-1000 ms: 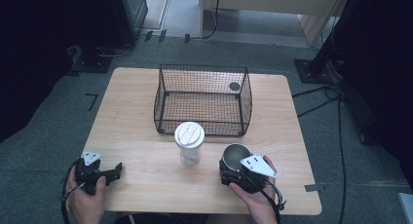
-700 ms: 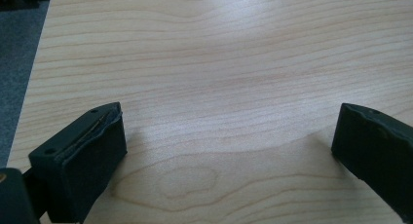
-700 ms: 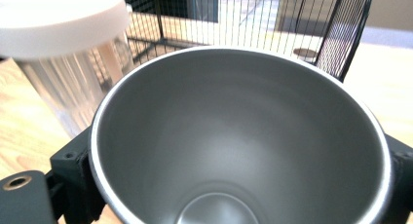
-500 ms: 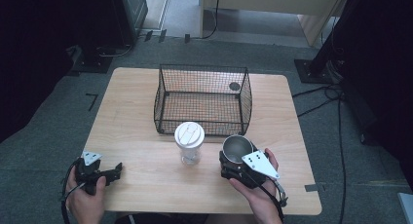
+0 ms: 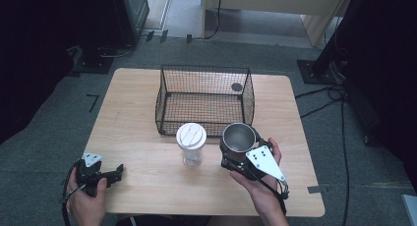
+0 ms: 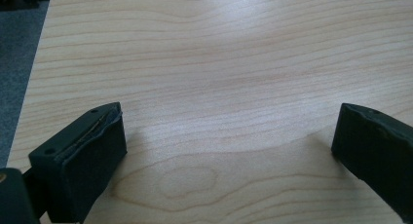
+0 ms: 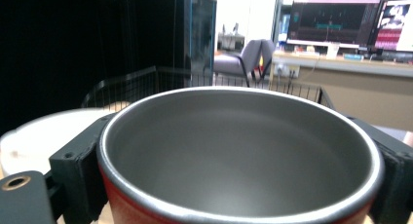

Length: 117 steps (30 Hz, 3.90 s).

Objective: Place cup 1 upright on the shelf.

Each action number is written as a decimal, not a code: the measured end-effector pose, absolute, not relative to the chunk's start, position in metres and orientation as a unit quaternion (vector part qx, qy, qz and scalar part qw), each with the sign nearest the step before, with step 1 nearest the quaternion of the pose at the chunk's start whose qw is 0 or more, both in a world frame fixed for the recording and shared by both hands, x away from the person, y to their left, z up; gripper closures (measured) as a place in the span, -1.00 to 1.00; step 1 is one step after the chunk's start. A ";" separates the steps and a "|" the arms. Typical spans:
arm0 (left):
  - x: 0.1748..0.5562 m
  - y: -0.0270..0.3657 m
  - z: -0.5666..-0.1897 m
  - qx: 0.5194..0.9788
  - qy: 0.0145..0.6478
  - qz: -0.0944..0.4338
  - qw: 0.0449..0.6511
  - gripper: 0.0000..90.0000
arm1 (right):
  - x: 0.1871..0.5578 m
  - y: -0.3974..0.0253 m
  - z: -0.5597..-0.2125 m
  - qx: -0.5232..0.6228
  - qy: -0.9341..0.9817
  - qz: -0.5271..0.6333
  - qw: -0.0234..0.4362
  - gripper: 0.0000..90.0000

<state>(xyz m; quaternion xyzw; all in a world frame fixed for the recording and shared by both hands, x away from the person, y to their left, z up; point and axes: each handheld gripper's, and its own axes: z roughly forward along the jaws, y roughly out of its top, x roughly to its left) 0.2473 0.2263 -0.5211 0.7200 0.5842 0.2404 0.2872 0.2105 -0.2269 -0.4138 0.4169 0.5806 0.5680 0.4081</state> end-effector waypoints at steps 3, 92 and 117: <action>0.247 0.226 -0.521 0.720 0.584 0.240 0.287 -1.00 | 0.214 -0.226 -0.406 0.409 0.569 0.580 0.416 -0.85; 0.248 0.226 -0.521 0.726 0.577 0.239 0.288 -1.00 | 0.436 -0.196 -0.424 0.496 0.535 0.545 0.414 -0.85; 0.248 0.226 -0.521 0.727 0.577 0.239 0.287 -1.00 | 0.452 -0.190 -0.451 0.535 0.574 0.477 0.396 -0.86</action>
